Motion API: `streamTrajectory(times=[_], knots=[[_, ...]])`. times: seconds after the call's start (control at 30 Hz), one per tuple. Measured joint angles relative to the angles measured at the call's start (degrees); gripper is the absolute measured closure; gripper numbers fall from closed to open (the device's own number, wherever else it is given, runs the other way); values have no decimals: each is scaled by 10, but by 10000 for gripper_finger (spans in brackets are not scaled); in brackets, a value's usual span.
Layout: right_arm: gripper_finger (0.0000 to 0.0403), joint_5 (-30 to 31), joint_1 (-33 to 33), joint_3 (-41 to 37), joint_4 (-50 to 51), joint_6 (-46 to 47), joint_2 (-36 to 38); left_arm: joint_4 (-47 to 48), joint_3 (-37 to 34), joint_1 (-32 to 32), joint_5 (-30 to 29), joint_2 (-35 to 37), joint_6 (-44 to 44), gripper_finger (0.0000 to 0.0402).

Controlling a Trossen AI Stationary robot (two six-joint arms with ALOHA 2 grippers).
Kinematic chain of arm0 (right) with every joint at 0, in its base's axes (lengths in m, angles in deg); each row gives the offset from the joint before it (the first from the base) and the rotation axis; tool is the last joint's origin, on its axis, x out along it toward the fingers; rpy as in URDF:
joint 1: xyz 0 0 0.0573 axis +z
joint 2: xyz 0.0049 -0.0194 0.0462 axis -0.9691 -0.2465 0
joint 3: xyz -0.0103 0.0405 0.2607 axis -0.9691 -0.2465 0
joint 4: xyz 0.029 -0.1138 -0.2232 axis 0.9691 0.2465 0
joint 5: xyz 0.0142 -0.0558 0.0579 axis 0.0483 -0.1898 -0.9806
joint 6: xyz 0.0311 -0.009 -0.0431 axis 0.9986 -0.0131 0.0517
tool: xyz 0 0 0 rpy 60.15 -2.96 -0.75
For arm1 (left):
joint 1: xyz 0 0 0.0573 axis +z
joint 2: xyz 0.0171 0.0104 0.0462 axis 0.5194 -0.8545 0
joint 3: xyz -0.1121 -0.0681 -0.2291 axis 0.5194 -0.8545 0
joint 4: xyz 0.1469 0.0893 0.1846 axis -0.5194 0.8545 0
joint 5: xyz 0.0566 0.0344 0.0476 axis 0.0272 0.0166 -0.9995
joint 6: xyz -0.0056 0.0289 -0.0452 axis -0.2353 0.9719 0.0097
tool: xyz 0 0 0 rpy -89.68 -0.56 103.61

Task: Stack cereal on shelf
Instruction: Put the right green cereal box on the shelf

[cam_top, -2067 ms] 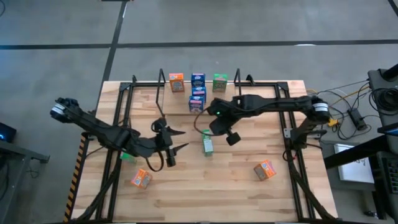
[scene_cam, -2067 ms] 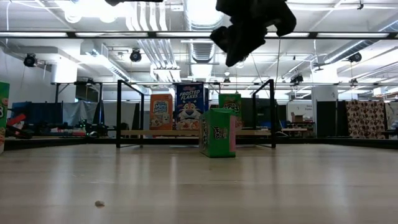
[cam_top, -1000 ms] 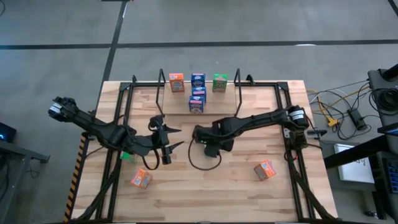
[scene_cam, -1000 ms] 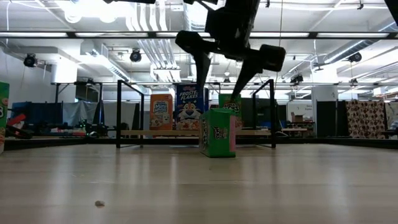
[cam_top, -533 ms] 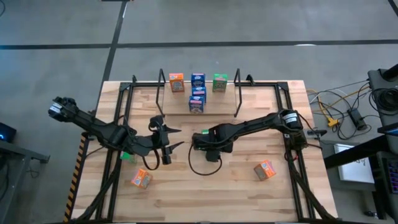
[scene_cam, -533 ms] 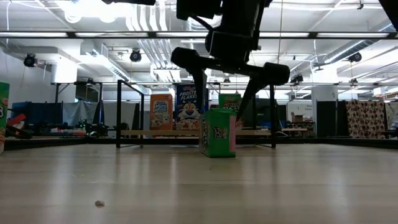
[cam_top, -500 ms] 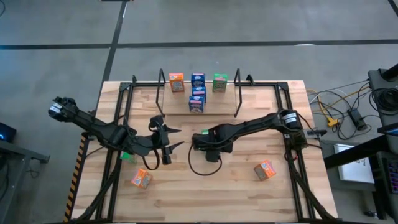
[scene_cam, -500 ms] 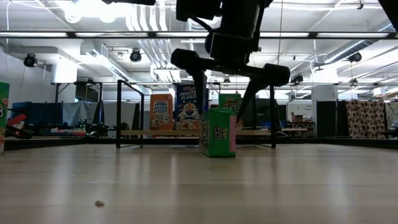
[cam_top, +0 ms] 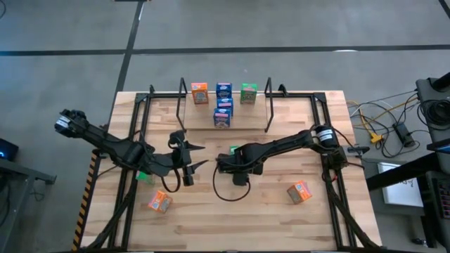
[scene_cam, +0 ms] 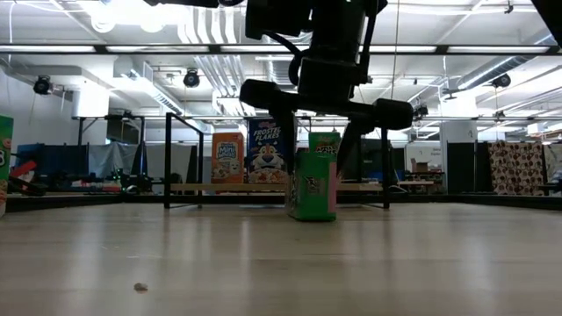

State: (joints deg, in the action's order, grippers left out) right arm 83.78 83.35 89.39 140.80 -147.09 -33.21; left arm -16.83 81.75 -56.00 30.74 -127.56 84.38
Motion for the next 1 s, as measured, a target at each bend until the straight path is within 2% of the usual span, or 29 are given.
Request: streamTrajectory(times=[0.2, 0.4, 0.47, 0.6, 0.77, 1.0], knots=[[222, 0, 0, 0, 0, 24, 1, -1, -1, 0, 1, 0, -3, 209], [244, 0, 0, 0, 2, 105, 20, -6, -2, 0, 4, 0, -2, 209], [249, 0, 0, 0, 10, 138, 35, -21, -8, 0, 26, 0, 10, 209], [253, 0, 0, 0, 20, 218, 78, -95, -36, 1, 80, -1, 58, 209], [254, -6, -1, 0, 47, 327, 142, -235, -86, 4, 111, -1, 126, 209], [254, -88, -28, -30, 36, 465, 251, -392, -148, 28, 165, -1, 172, 209]])
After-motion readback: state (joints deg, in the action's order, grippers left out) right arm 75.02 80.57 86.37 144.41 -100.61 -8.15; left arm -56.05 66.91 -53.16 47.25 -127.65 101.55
